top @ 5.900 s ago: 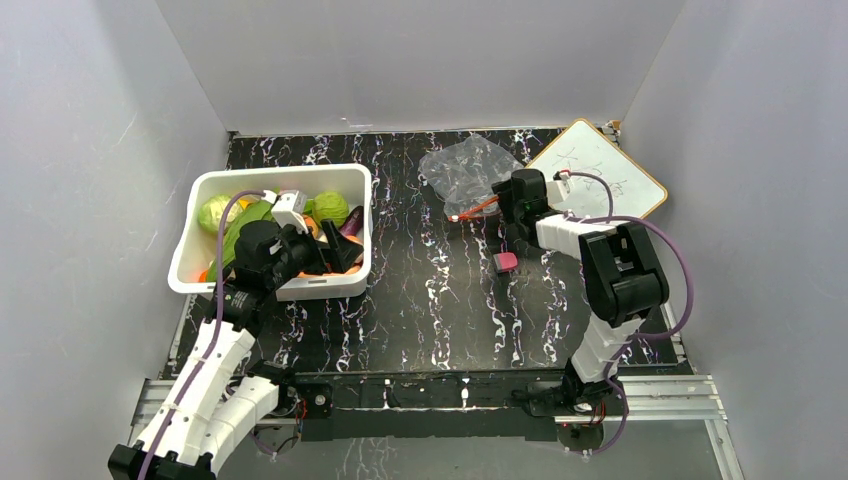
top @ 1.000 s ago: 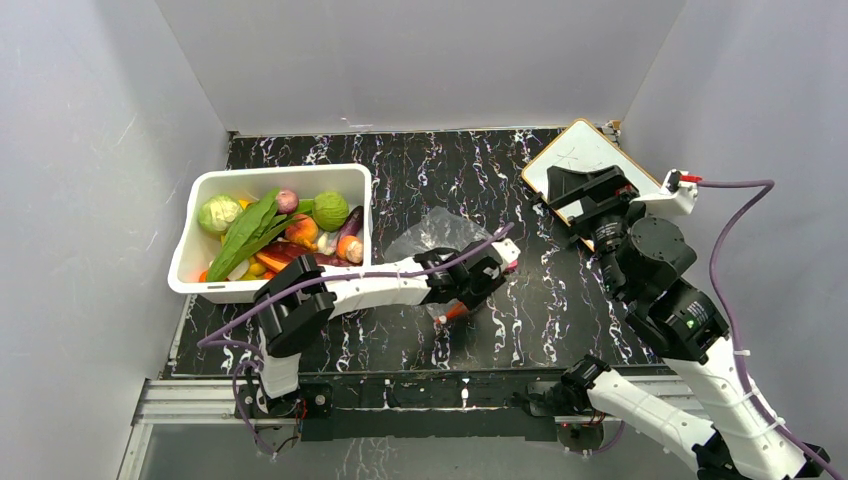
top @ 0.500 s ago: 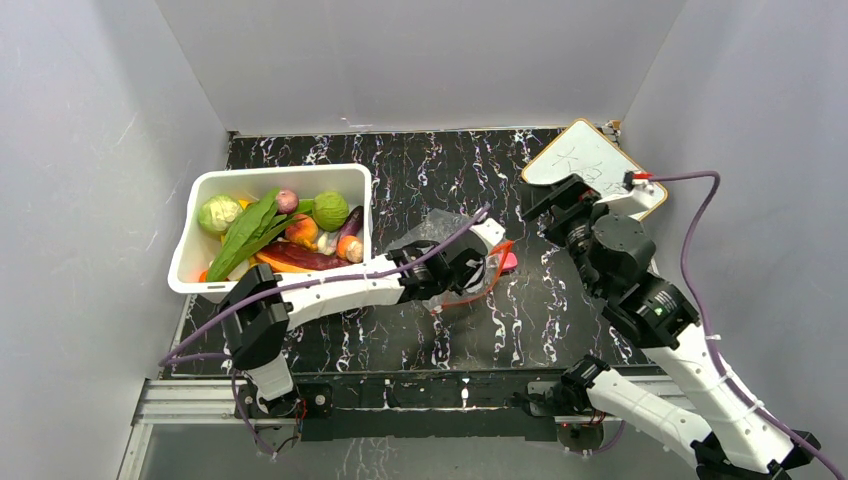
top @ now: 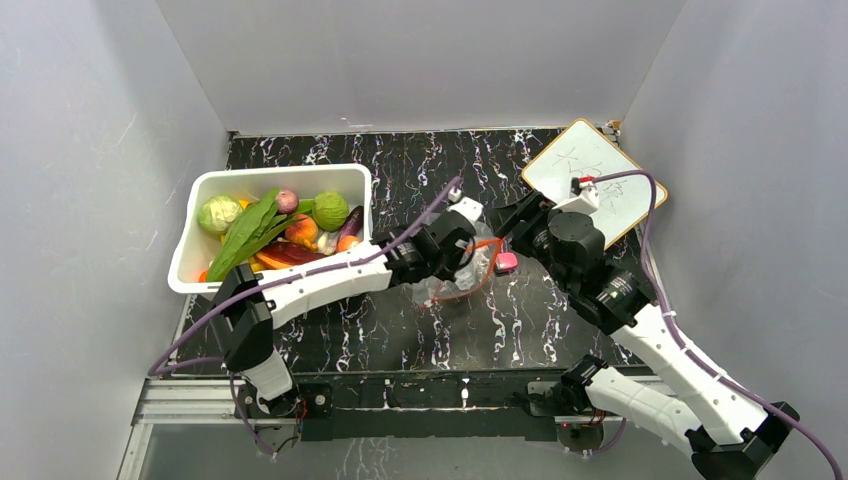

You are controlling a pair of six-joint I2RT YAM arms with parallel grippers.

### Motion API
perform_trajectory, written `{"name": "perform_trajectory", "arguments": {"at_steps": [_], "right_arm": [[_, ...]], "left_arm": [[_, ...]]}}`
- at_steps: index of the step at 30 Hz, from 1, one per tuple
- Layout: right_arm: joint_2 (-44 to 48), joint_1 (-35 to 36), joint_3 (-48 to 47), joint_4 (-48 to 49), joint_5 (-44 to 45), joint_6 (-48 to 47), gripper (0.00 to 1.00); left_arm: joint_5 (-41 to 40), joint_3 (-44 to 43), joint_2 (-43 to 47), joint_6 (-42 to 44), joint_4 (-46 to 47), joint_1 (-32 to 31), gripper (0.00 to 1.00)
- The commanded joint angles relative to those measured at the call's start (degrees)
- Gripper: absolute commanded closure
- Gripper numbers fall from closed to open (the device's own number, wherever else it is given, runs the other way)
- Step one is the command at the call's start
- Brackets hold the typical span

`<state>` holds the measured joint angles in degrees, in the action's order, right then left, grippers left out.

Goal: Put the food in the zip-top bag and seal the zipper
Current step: Pick up the zipper food storage bag at the center of the board, then open the zipper of the food storage bag.

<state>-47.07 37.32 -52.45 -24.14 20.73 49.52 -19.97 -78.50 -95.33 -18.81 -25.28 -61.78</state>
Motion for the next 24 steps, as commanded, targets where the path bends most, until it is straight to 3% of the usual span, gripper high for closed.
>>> {"name": "perform_trajectory", "arguments": {"at_steps": [1,5,14,24], "right_arm": [[2.6,0.3,3.7,3.7,-6.0,2.0,0.4],[2.8,0.3,4.8,4.2,-8.3,2.8,0.39],[-0.3,0.2,7.8,7.5,-9.8,5.4,0.4],[-11.9,0.3,3.0,8.8,-4.7,-0.4,0.38]], "left_arm": [[3.9,0.9,7.6,-7.4,1.4,6.1,1.0],[7.1,4.5,11.7,-10.3,4.5,9.4,1.0],[9.5,8.2,16.5,-11.6,8.5,9.8,1.0],[11.4,10.2,19.7,-11.9,9.2,9.8,1.0]]}}
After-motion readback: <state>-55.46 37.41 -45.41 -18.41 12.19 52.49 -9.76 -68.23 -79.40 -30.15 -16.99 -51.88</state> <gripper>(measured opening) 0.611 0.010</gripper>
